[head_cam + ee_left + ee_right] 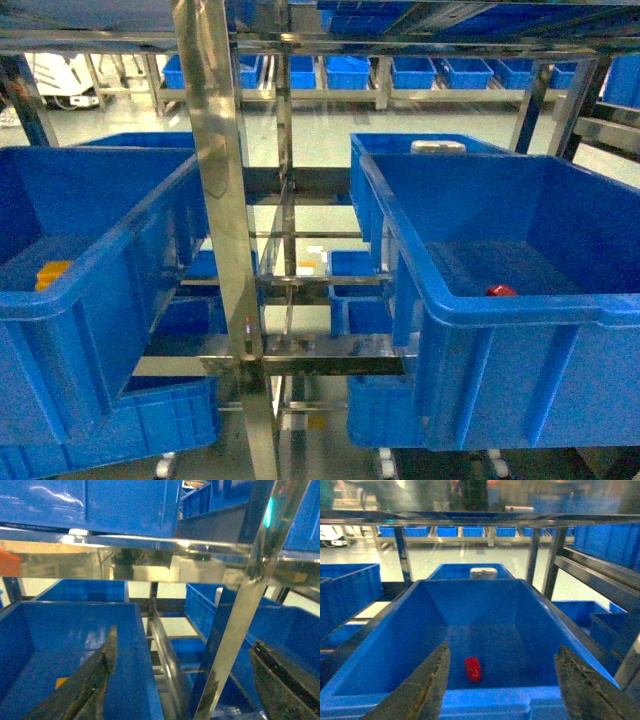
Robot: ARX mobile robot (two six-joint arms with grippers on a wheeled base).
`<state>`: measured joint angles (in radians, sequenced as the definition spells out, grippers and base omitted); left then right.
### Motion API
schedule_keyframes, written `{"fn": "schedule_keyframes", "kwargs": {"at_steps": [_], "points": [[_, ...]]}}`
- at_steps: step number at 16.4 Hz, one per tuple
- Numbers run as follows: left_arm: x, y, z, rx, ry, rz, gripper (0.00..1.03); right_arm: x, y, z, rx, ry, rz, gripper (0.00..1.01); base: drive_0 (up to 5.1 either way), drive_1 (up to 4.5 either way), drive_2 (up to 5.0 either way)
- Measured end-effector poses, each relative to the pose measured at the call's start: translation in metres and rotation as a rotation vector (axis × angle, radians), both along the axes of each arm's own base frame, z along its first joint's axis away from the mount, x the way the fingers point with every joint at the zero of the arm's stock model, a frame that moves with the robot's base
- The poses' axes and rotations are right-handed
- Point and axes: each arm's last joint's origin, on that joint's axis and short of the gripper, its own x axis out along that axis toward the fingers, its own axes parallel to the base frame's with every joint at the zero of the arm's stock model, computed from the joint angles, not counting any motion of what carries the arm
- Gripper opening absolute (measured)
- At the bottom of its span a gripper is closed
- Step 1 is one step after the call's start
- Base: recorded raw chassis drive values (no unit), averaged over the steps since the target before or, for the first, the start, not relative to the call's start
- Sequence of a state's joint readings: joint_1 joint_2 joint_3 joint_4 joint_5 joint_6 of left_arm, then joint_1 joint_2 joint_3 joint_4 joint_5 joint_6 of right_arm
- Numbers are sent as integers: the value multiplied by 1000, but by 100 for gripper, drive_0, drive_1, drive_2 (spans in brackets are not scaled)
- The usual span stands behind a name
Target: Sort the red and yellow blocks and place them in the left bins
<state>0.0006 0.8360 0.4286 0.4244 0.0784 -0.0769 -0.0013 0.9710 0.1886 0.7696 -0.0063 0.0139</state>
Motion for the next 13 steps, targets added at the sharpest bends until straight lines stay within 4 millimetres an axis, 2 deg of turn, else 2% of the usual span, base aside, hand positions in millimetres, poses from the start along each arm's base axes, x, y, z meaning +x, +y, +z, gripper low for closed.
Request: {"fn": "schedule_keyframes", "kwargs": {"at_steps": [3, 6, 8, 12, 13], "points": [[-15, 3, -28, 51, 23, 88, 47, -15, 0, -6, -7, -5, -4, 33, 0, 0, 0], [-29, 2, -45, 59, 21, 82, 18, -27, 0, -11, -7, -5, -3, 3, 0, 0, 0], [-38, 2, -54, 60, 15, 81, 2, -36, 0, -15, -11, -1, -4, 2, 0, 0, 0], [-50, 2, -68, 60, 18, 81, 2, -46, 0, -26, -11, 9, -4, 2, 0, 0, 0], [-56, 2, -73, 60, 18, 80, 2, -52, 0, -21, -11, -22, -5, 2, 0, 0, 0]]}}
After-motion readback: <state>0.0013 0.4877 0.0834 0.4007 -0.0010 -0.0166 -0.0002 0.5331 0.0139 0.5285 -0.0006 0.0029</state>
